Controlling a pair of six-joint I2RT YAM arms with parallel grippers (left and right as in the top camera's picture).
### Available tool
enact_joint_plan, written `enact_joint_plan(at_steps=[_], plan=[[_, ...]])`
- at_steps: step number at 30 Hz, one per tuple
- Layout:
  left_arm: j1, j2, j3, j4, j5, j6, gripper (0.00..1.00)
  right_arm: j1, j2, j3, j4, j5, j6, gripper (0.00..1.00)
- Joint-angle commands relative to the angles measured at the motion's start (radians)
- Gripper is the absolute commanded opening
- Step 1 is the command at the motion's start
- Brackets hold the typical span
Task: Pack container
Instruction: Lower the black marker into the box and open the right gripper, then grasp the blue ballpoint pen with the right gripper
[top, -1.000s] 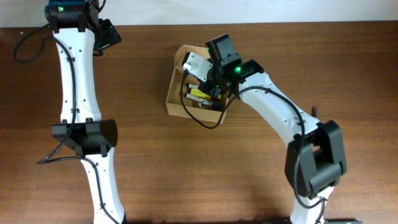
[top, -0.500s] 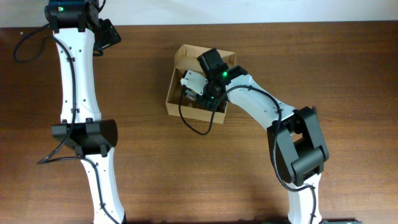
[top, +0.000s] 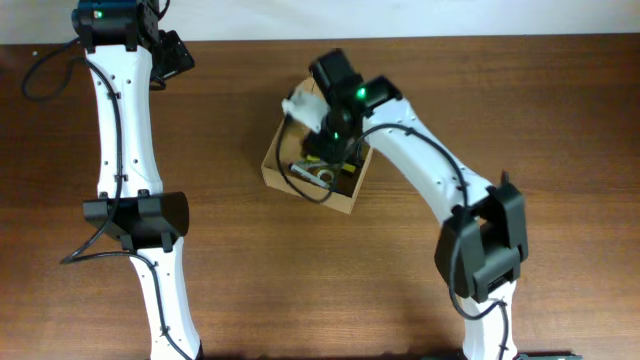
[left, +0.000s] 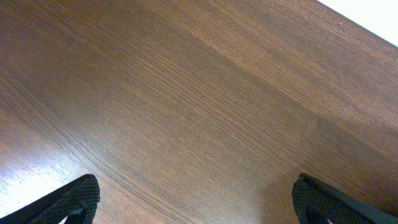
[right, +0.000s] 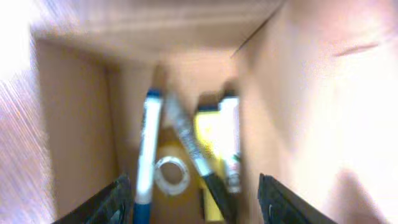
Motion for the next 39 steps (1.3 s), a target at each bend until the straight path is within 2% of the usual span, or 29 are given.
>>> enact_joint_plan(at_steps=[1,5,7,10,14,16,20,26,34,39], plan=[[0.006,0.009,0.006,-0.002,-0.011,0.009,1.0,0.006,-0.082,0.189,-0.081,0.108,0.101,0.63],[0.006,0.009,0.006,-0.002,-0.011,0.009,1.0,-0.026,-0.107,0.412,-0.253,0.233,0.165,0.6],[0.006,0.009,0.006,-0.002,-0.011,0.009,1.0,-0.053,-0.12,0.466,-0.296,0.258,0.198,0.6],[0.006,0.009,0.006,-0.002,-0.011,0.009,1.0,-0.116,-0.168,0.492,-0.317,0.267,0.251,0.62],[0.006,0.009,0.006,-0.002,-0.011,0.009,1.0,-0.258,-0.282,0.444,-0.312,0.266,0.278,0.65],[0.006,0.009,0.006,-0.002,-0.011,0.009,1.0,-0.332,-0.339,0.376,-0.286,0.256,0.278,0.65],[0.006,0.009,0.006,-0.002,-0.011,0.009,1.0,-0.513,-0.464,0.107,-0.177,0.207,0.328,0.65],[0.006,0.009,0.006,-0.002,-0.011,0.009,1.0,-0.718,-0.472,-0.225,-0.193,0.031,0.385,0.64],[0.006,0.009,0.006,-0.002,-0.011,0.009,1.0,-0.804,-0.443,-0.631,-0.019,0.029,0.36,0.65],[0.006,0.009,0.006,-0.002,-0.011,0.009,1.0,-0.802,-0.407,-0.754,0.094,0.029,0.269,0.66]])
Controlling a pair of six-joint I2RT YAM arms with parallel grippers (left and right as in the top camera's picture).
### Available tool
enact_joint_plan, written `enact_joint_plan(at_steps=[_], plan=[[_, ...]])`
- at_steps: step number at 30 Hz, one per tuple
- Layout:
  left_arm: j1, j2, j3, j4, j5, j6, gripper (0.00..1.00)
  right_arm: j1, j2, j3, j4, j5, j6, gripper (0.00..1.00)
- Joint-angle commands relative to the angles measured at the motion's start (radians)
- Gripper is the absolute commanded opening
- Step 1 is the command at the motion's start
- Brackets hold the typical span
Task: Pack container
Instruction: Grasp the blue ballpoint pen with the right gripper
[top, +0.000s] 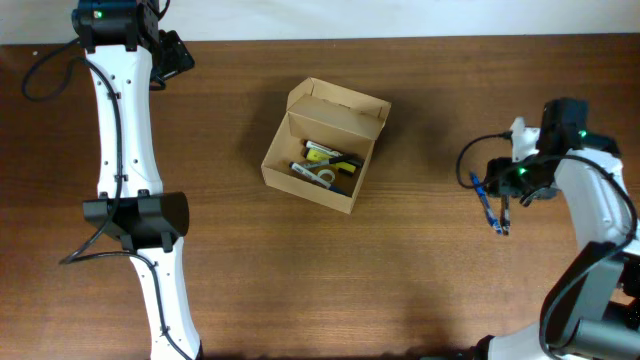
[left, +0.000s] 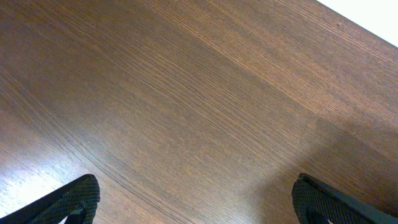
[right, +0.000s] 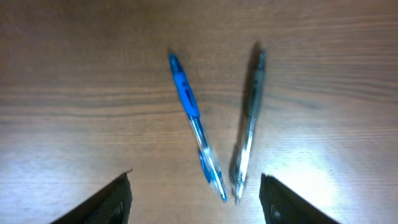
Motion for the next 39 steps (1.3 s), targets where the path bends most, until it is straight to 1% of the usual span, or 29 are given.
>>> enact_joint_plan(at_steps=[1,3,5,8,14,21,24,29,39], plan=[[0.006,0.009,0.006,-0.001,-0.01,0.009,1.0,-0.002,0.039,-0.053,0.062,-0.023,-0.088,0.66],[0.006,0.009,0.006,-0.001,-0.01,0.009,1.0,0.001,0.077,-0.056,0.074,-0.027,-0.126,0.64],[0.006,0.009,0.006,-0.001,-0.01,0.009,1.0,0.005,0.105,-0.056,0.081,-0.026,-0.132,0.63],[0.006,0.009,0.006,-0.001,-0.01,0.009,1.0,0.018,0.139,-0.056,0.089,-0.034,-0.194,0.63],[0.006,0.009,0.006,-0.001,-0.01,0.009,1.0,0.04,0.181,-0.056,0.094,-0.032,-0.241,0.63],[0.006,0.009,0.006,-0.001,-0.01,0.009,1.0,0.059,0.204,-0.056,0.107,0.02,-0.243,0.62],[0.006,0.009,0.006,-0.002,-0.01,0.009,1.0,0.059,0.205,-0.056,0.121,0.047,-0.242,0.58],[0.006,0.009,0.006,-0.001,-0.01,0.009,1.0,0.059,0.205,-0.056,0.134,0.07,-0.242,0.55],[0.006,0.009,0.006,-0.001,-0.01,0.009,1.0,0.06,0.206,-0.056,0.136,0.092,-0.228,0.54]])
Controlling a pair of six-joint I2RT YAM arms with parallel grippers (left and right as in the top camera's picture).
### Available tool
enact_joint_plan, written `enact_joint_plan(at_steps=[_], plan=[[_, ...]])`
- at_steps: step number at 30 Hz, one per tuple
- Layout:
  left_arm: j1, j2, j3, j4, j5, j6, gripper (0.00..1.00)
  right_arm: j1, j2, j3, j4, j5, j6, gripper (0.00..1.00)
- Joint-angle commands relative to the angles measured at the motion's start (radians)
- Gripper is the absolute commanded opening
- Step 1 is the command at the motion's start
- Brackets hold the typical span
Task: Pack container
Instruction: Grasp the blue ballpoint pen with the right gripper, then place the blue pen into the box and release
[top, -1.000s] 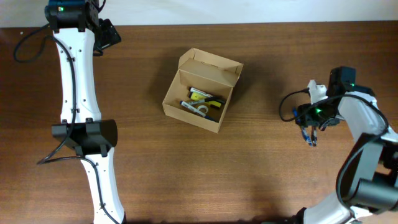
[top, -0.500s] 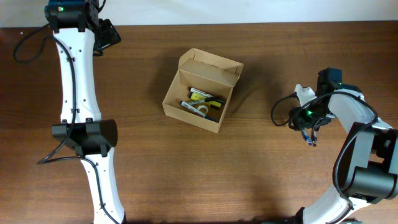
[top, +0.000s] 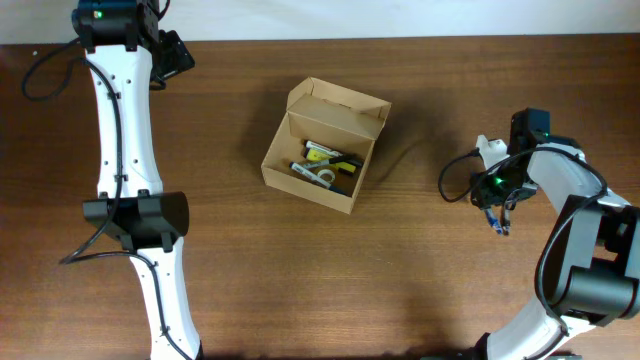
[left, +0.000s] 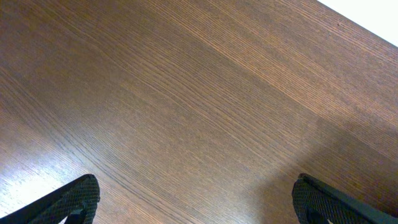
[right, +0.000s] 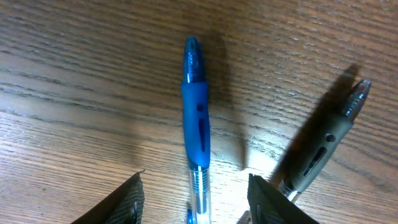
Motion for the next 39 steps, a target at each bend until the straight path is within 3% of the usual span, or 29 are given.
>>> enact_joint_plan(at_steps=[1,10,15,19,24,27,34,39], plan=[[0.006,0.009,0.006,-0.002,-0.01,0.009,1.0,0.006,0.013,-0.007,0.003,0.021,0.013,0.53],[0.006,0.009,0.006,-0.001,-0.01,0.009,1.0,0.006,0.026,-0.025,-0.003,0.02,0.019,0.5],[0.006,0.009,0.006,-0.001,-0.01,0.009,1.0,0.006,0.026,-0.025,-0.005,0.028,0.023,0.35],[0.006,0.009,0.006,-0.001,-0.01,0.009,1.0,0.006,0.027,-0.025,-0.009,0.058,0.041,0.31],[0.006,0.009,0.006,-0.001,-0.01,0.009,1.0,0.006,0.027,-0.023,-0.012,0.052,0.069,0.06],[0.006,0.009,0.006,-0.001,-0.01,0.009,1.0,0.014,0.026,-0.002,-0.026,-0.003,0.071,0.04],[0.006,0.009,0.006,-0.001,-0.01,0.009,1.0,0.099,0.022,0.189,-0.142,-0.026,0.075,0.04],[0.006,0.009,0.006,-0.002,-0.01,0.009,1.0,0.194,0.022,0.447,-0.268,-0.026,0.091,0.04]])
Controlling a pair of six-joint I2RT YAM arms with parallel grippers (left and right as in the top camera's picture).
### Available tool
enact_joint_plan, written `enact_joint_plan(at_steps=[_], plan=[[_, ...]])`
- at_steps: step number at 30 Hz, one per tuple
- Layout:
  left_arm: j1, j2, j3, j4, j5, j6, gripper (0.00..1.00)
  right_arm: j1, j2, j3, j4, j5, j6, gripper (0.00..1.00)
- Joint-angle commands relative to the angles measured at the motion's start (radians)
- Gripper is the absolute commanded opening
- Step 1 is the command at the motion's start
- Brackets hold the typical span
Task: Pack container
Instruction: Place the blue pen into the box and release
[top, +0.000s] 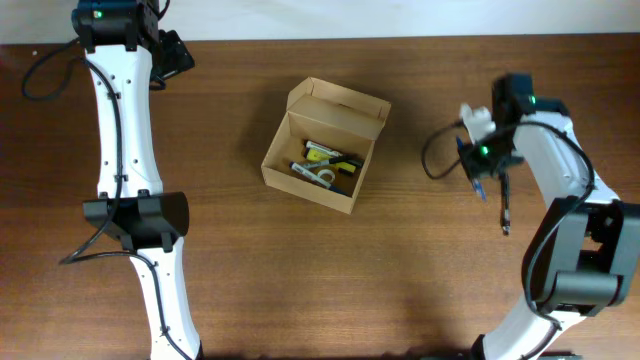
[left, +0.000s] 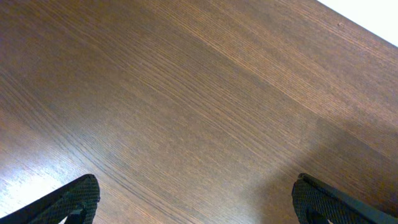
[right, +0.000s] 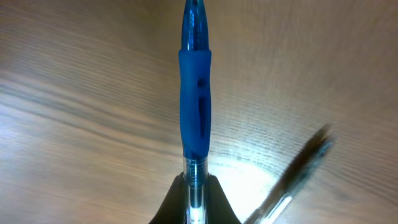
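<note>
An open cardboard box (top: 325, 148) sits mid-table with several pens and a tape roll inside. My right gripper (right: 194, 199) is shut on a blue pen (right: 194, 106), held above the wood right of the box; overhead the blue pen (top: 473, 172) hangs under the right gripper (top: 480, 160). A dark pen (top: 504, 205) lies on the table below it, blurred as the dark pen (right: 298, 171) in the right wrist view. My left gripper (left: 196, 202) is open over bare wood at the far left corner, with nothing between its fingers.
The box's lid flap (top: 340, 104) stands up at its far side. The left arm (top: 125, 150) runs down the table's left side. The table's far edge (top: 400, 38) meets a white wall.
My right gripper, then open astride the blue pen on the table, has shut on it and lifted it up and toward the box. The dark pen stays on the table.
My right gripper was first open inside the box over its contents. Then it was far right, open above two pens on the table. Then it was low around the blue pen. Now it holds that pen raised. The left arm never moved.
</note>
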Motion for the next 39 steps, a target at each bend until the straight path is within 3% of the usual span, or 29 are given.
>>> enact_joint_plan(at_steps=[1,7,11,14,22,39], plan=[[0.006,0.009,0.006,-0.002,-0.01,0.009,1.0,0.076,-0.003,0.201,-0.066,-0.021,0.027,0.04],[0.006,0.009,0.006,-0.002,-0.01,0.009,1.0,0.229,-0.003,0.501,-0.167,-0.019,0.027,0.04],[0.006,0.009,0.006,-0.002,-0.01,0.009,1.0,0.343,-0.003,0.603,-0.146,-0.02,0.026,0.04],[0.006,0.009,0.006,-0.002,-0.01,0.009,1.0,0.459,0.006,0.597,-0.099,-0.02,-0.007,0.04],[0.006,0.009,0.006,-0.002,-0.01,0.009,1.0,0.603,0.129,0.586,-0.118,-0.047,-0.184,0.04],[0.006,0.009,0.006,-0.002,-0.01,0.009,1.0,0.634,0.394,0.584,-0.19,-0.1,-0.24,0.04]])
